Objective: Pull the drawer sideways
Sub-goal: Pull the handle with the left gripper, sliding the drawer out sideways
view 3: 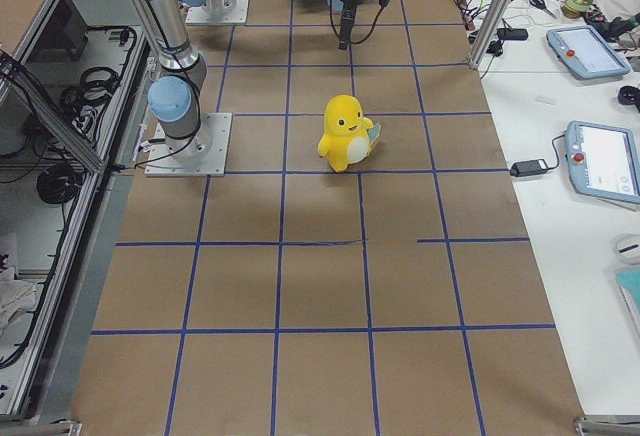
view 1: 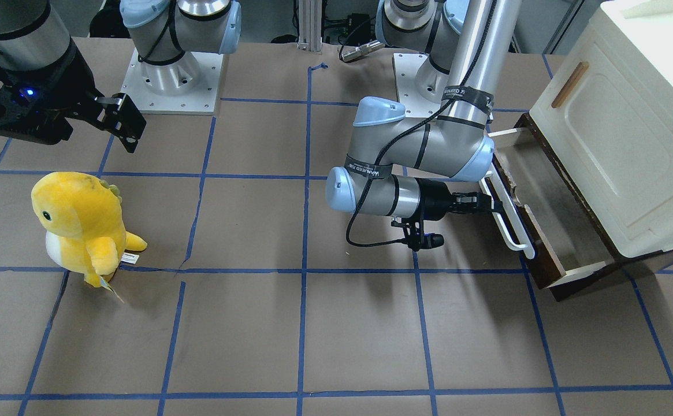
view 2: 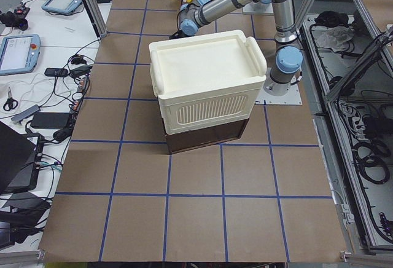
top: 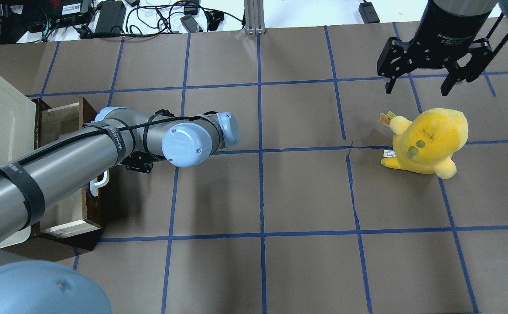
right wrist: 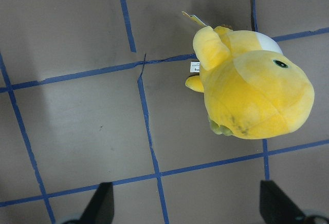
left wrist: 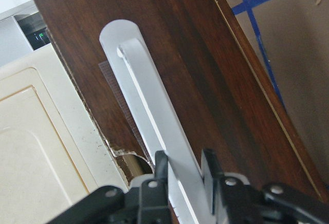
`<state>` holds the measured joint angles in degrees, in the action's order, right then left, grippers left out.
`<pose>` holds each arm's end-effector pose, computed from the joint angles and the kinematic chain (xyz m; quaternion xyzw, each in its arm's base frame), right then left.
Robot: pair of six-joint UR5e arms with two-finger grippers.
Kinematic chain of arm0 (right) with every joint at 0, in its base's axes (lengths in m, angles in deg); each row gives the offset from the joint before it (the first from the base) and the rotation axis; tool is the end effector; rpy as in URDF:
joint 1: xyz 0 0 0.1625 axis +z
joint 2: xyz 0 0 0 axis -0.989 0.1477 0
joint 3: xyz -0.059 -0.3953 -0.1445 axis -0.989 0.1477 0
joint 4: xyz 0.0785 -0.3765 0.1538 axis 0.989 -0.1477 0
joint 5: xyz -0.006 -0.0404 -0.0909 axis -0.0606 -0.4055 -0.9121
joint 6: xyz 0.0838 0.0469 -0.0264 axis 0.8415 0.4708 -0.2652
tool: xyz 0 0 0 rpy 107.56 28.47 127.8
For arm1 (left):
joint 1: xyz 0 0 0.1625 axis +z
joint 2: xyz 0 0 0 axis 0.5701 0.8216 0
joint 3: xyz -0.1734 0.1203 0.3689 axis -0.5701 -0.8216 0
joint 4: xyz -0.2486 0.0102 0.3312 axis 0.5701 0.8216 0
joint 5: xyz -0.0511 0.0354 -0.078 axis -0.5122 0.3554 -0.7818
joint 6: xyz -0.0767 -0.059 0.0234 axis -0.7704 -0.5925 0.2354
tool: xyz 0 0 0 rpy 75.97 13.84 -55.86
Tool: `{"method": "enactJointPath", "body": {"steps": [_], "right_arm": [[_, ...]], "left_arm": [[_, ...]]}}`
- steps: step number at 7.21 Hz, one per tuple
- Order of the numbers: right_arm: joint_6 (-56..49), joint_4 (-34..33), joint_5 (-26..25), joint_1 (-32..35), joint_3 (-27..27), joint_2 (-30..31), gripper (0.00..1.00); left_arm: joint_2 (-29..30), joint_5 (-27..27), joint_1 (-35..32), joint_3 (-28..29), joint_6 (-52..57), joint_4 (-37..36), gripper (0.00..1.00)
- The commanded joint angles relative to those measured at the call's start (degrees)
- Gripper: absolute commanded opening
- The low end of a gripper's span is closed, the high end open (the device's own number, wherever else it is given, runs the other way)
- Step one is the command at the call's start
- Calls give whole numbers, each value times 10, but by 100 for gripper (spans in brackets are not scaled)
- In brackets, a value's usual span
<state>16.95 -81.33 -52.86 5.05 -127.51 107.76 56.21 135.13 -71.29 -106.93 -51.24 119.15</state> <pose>0.0976 -0.5061 0.5035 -0.0834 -0.9955 -0.0361 0.0284 -0.1835 -0.4878 0.1854 0.1514 0.7738 0.1382 0.5993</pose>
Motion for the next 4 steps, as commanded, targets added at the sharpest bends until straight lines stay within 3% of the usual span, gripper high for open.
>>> {"method": "enactJointPath", "body": {"steps": [1, 4], "right_arm": [[0, 1, 0, 0, 0, 0, 100], [0, 0, 0, 0, 0, 0, 100]], "left_arm": [[0, -2, -13, 0, 0, 2, 1], [-1, -2, -28, 2, 0, 3, 1]]}}
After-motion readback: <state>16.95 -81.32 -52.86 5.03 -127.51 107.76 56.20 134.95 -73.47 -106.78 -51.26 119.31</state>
